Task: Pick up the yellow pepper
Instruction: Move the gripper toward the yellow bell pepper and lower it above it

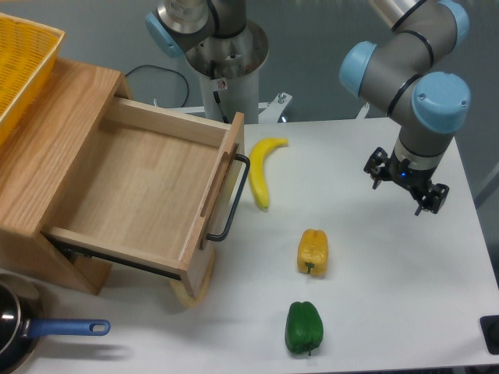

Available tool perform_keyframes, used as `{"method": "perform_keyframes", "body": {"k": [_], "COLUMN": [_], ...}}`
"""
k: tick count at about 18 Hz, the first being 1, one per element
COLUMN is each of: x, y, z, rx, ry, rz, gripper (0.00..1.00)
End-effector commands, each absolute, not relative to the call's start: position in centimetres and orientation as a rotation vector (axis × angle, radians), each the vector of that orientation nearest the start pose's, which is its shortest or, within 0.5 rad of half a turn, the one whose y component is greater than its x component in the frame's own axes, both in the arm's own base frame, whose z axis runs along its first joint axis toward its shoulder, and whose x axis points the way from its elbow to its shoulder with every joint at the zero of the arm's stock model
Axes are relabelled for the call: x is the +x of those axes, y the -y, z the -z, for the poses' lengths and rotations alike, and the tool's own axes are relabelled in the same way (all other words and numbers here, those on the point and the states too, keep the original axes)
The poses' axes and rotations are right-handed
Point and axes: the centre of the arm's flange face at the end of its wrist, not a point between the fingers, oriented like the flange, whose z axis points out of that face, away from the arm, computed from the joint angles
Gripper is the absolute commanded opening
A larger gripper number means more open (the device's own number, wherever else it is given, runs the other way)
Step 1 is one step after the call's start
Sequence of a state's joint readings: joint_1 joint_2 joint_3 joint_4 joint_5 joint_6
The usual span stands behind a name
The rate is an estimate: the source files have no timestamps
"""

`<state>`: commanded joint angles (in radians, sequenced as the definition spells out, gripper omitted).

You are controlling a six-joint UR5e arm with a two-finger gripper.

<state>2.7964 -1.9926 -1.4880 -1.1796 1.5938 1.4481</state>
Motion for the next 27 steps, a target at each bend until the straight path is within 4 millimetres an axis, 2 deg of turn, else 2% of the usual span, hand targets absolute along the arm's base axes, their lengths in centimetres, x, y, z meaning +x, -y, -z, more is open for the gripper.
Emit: {"method": "perform_keyframes", "body": {"k": [5, 8, 9, 12, 16, 19, 21, 23, 27], "x": [-56.6, -56.6, -56.5, -56.5, -56.0, -55.3, -54.3, -53.2, -51.0], "y": [-34.6, -35.0, -35.1, -35.2, -35.9, -36.7, -38.0, -39.0, -39.7], "z": [-32.6, -30.9, -30.7, -29.5, -28.5, -26.9, -26.0, -25.1, -23.9], "rx": [-3.121, -3.130, -3.132, -3.129, -3.091, -3.038, -3.042, -3.053, -3.066], "ry": [-0.353, -0.335, -0.287, 0.057, 0.091, 0.202, 0.250, 0.250, 0.253], "rz": [-0.089, -0.050, -0.061, -0.096, -0.082, -0.013, 0.012, 0.041, 0.089], "gripper": [1.00, 1.00, 1.00, 1.00, 1.00, 1.00, 1.00, 1.00, 1.00]}}
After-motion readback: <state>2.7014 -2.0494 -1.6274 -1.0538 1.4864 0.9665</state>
